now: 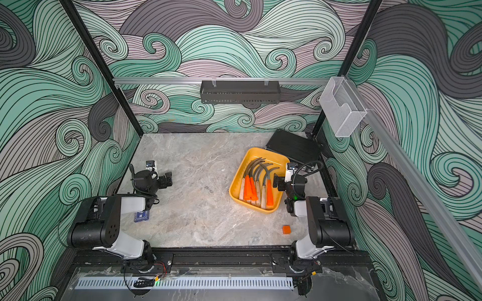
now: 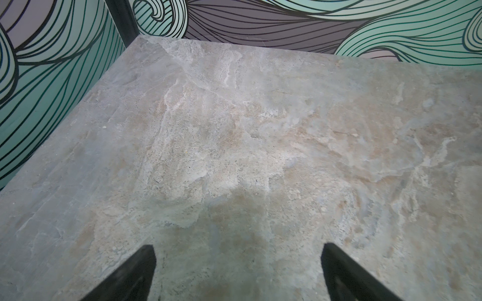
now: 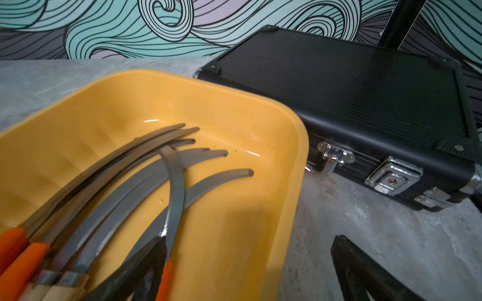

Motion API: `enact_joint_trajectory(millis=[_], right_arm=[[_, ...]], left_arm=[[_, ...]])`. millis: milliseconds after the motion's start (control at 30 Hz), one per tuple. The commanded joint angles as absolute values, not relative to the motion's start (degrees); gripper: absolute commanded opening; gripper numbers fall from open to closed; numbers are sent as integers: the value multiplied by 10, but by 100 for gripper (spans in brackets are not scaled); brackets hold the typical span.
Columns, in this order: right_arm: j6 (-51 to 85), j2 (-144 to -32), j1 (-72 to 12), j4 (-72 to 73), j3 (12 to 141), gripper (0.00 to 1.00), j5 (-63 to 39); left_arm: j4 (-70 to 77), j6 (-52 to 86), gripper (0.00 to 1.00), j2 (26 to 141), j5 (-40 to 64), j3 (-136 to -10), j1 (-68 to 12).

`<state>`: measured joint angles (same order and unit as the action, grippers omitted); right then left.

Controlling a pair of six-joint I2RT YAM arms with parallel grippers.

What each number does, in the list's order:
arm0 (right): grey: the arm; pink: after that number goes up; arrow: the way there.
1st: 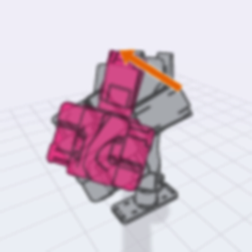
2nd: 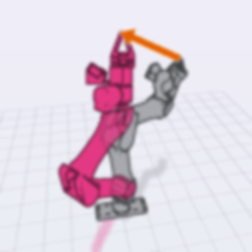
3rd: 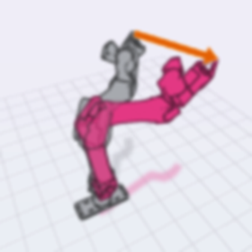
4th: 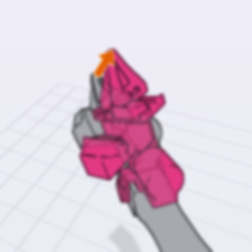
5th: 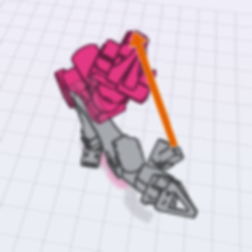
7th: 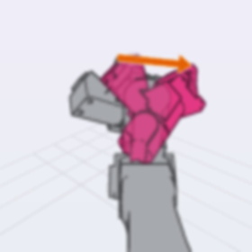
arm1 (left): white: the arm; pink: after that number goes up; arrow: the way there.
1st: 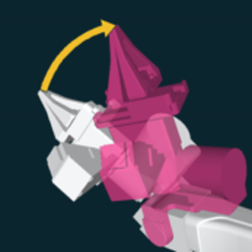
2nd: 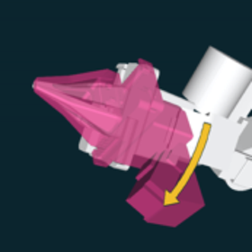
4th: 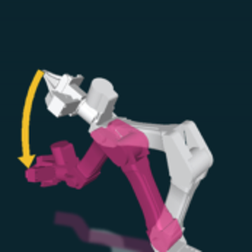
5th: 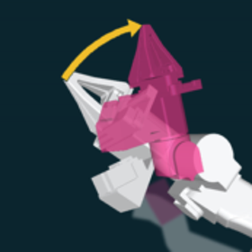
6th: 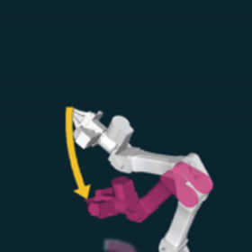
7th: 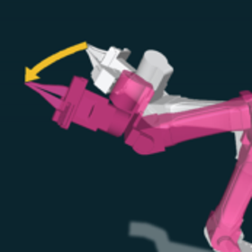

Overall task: Put small sickles into storage boxes
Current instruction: Reset both arms

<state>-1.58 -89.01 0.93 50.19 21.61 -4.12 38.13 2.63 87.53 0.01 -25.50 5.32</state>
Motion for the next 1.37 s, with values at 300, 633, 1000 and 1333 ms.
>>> enact_joint_trajectory(millis=[300,633,1000,1333], right_arm=[[-12,-891,9,525,222,99,-51],[-14,-892,9,523,223,99,-50],[-13,-892,9,523,224,99,-50],[-18,-891,1,518,225,99,-36]], left_arm=[[380,22,99,875,4,-272,49],[380,21,98,875,4,-272,49],[380,22,99,876,4,-272,49],[379,22,99,875,4,-272,49]])
